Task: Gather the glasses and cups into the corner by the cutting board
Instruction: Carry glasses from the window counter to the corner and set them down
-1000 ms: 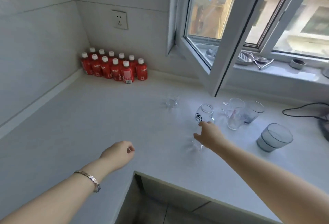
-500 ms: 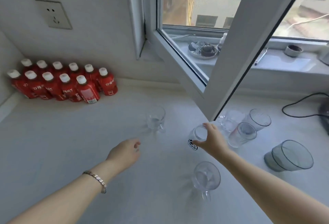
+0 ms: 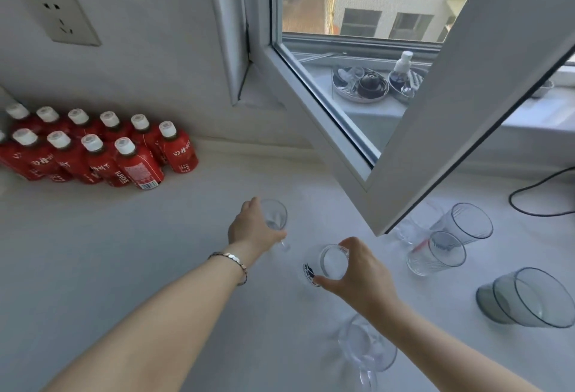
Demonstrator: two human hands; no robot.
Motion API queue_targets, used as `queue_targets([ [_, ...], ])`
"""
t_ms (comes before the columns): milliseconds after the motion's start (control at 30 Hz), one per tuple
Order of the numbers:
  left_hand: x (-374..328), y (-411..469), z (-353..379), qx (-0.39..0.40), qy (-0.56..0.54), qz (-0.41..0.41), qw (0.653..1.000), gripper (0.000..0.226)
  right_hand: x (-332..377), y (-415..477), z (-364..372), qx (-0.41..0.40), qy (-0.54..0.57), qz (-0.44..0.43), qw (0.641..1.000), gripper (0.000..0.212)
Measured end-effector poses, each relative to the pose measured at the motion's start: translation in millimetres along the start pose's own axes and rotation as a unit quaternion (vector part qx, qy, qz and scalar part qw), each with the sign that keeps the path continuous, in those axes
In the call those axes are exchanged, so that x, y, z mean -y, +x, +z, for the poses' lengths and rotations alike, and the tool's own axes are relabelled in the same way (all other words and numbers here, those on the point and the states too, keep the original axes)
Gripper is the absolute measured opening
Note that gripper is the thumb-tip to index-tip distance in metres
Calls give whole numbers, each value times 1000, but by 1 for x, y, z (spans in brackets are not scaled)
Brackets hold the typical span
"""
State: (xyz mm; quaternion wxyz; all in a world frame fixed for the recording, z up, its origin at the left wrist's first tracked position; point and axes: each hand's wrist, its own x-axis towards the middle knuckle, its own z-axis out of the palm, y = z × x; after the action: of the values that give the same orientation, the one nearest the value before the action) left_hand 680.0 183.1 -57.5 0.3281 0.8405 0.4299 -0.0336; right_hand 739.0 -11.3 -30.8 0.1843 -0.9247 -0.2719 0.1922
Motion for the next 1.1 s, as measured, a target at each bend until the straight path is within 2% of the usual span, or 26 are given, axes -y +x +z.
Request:
queue_targets([
  [167, 19, -55, -10, -41, -31, -33, 998, 82, 6, -5, -13, 17, -1, -57, 998, 65],
  [400, 55, -189, -19, -144, -86, -140, 976, 85, 30, -32, -27, 93, -30, -229, 969, 58],
  [667, 85, -375, 2, -272, -137, -290, 907, 82, 76, -124, -8, 180, -100, -416, 886, 58],
  [1100, 139, -689, 61, -403, -172, -475, 763, 87, 121, -394, 75, 293, -136, -600, 732, 59],
])
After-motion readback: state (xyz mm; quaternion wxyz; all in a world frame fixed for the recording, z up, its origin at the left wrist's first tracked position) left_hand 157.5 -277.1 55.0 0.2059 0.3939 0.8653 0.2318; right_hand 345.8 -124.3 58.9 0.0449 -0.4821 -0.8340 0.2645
